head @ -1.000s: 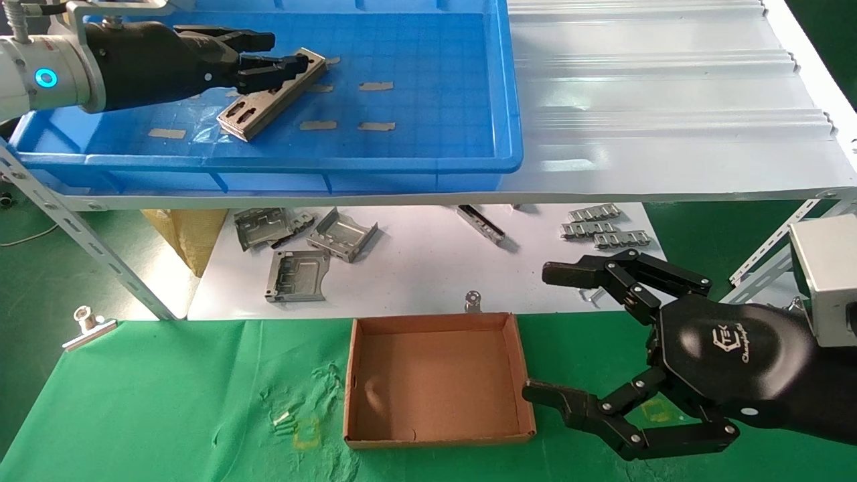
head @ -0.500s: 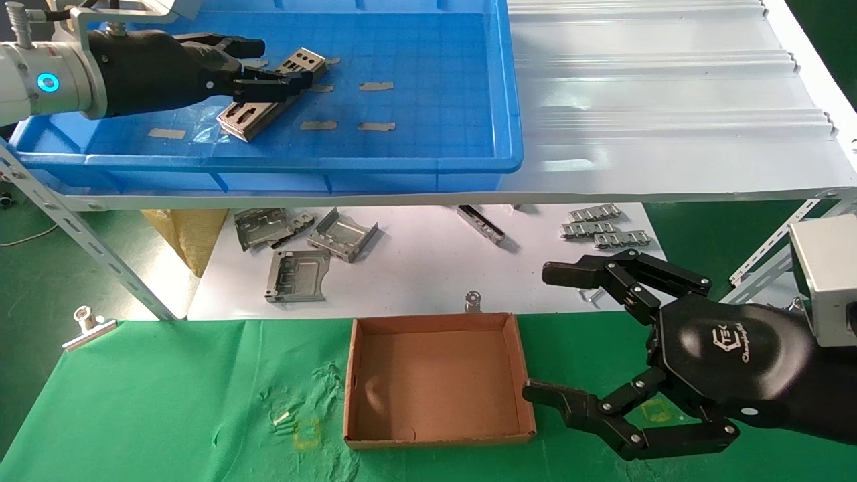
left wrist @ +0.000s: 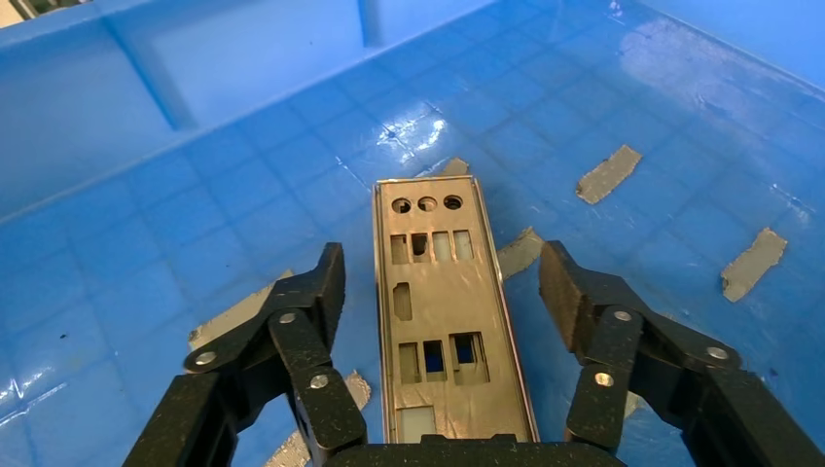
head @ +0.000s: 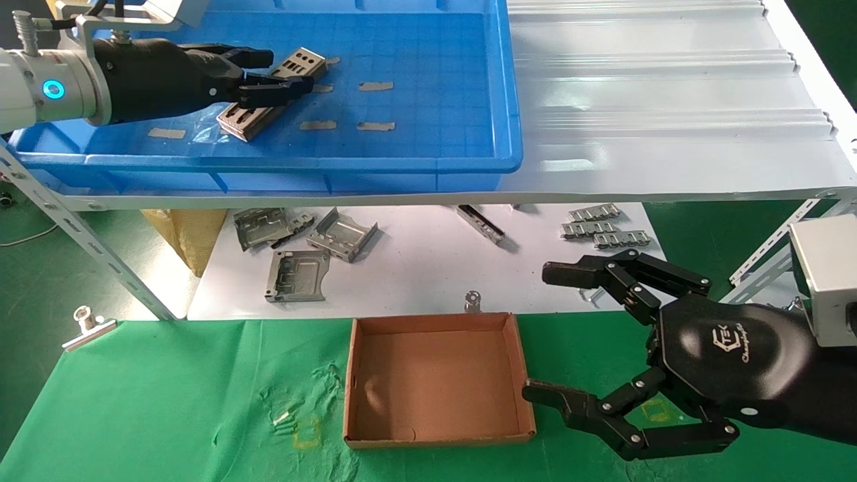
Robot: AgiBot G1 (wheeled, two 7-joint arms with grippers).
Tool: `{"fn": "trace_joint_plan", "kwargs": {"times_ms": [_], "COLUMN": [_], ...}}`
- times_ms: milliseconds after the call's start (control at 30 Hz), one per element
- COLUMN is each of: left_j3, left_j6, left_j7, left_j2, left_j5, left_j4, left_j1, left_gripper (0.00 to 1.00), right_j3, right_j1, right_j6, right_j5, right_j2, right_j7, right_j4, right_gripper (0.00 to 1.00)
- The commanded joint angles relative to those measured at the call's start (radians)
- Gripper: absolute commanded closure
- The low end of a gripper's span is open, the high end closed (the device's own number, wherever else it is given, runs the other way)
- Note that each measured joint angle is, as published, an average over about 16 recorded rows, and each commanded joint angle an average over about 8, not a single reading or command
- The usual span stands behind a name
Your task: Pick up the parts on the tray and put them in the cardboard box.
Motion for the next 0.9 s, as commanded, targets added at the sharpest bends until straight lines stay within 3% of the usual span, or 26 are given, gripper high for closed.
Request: {"fn": "trace_joint_plan", "kwargs": {"times_ms": [33,467,533,633,800,900], "left_j3": [-0.001,-0.004,-0.003,-0.003,-0.005,-0.007], "left_j6": [-0.002,-0.011,-0.013,-0.017,-0.025,-0.027], "left_j7": [0.0,0.009,0.013,0.018,0.021,0.022], "left_j2": [0.0,-0.002,-0.002,-0.002,-0.002,-0.001], "left_j5": [-0.001,-0.005,-0.004,-0.003,-0.006,-0.009], "left_j4": [-0.001,-0.01,-0.012,-0.013,-0.013,-0.012], "left_j1": [0.002,0.004,0.003,0.002,0.001,0.001], "left_gripper": [1.0,1.0,0.95,0.78,0.26,0.07], "right_j3": [0.0,0.0,0.0,0.0,0.0,0.0], "right_j1": [0.0,0.0,0.0,0.0,0.0,0.0], "right_j6": [0.0,0.0,0.0,0.0,0.0,0.0], "right_j5": [0.0,0.0,0.0,0.0,0.0,0.0], "right_j2": [0.0,0.0,0.0,0.0,0.0,0.0], "right_j7": [0.0,0.0,0.0,0.0,0.0,0.0], "right_j4": [0.0,0.0,0.0,0.0,0.0,0.0], "right_gripper": [0.0,0.0,0.0,0.0,0.0,0.0]}}
